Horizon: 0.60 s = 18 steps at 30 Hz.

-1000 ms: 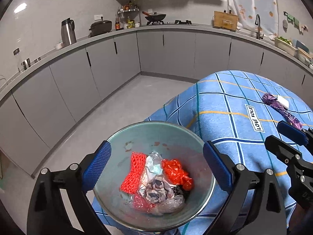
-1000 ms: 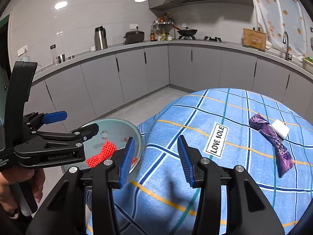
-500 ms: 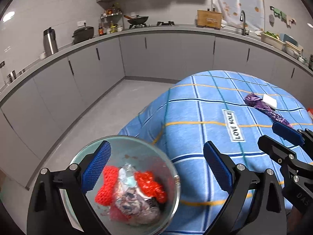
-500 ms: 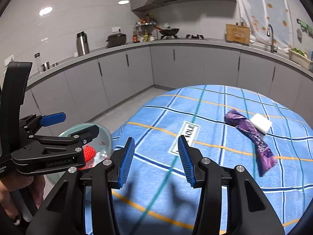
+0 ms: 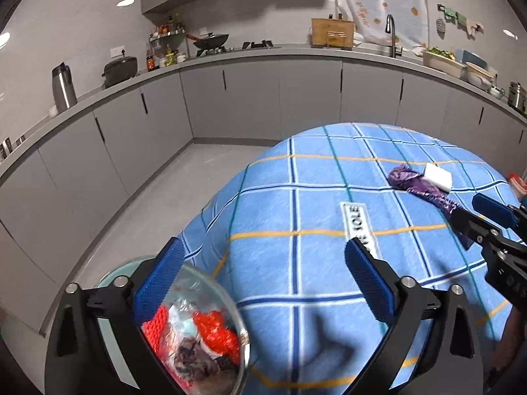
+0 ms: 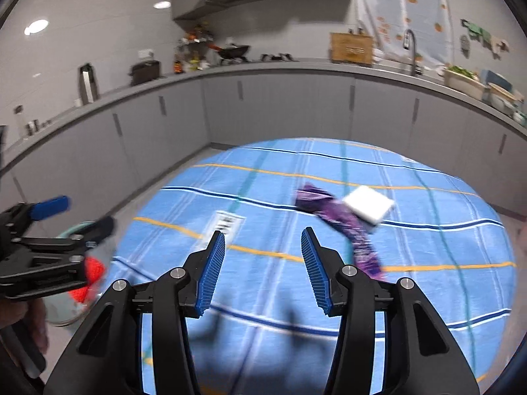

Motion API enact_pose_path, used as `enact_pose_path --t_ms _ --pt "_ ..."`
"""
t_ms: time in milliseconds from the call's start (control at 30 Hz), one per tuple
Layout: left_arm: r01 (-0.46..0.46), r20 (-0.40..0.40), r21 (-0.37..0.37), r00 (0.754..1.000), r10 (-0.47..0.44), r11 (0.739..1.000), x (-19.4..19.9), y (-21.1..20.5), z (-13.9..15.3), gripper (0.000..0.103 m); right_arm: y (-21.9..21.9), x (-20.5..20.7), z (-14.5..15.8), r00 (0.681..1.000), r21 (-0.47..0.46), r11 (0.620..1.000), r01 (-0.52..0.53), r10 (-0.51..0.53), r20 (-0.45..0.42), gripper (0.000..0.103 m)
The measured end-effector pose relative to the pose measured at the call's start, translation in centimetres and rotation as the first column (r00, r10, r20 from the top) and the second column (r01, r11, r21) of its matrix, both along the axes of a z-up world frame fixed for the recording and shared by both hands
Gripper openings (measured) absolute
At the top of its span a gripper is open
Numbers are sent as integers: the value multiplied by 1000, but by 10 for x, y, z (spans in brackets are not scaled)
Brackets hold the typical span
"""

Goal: Collect trash
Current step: 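Move both grippers toward the purple wrapper and white sponge on the table, then grasp the purple wrapper with the right gripper while the left gripper grasps the white sponge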

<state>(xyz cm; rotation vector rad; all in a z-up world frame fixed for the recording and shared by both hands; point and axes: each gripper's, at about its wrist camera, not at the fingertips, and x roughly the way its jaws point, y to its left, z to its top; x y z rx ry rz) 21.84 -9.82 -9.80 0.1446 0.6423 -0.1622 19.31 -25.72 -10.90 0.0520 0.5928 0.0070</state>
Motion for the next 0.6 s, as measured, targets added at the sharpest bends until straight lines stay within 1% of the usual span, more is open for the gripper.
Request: enact_pose_path --t_ms 167,300,467,600 --pt "28 20 7 999 -28 1000 8 -17 7 97 -35 17 -8 995 -10 996 86 -86 -41 49" --pt "44 30 10 999 -45 999 20 -32 10 97 -53 30 -16 989 -25 992 124 -125 -76 49" --pt "69 8 22 998 -69 997 34 -50 3 97 -69 48 -29 980 -26 989 147 -149 -135 49" --pt "87 -3 33 996 -87 996 41 -61 -3 97 -77 59 -40 973 -6 989 148 -147 -180 49"
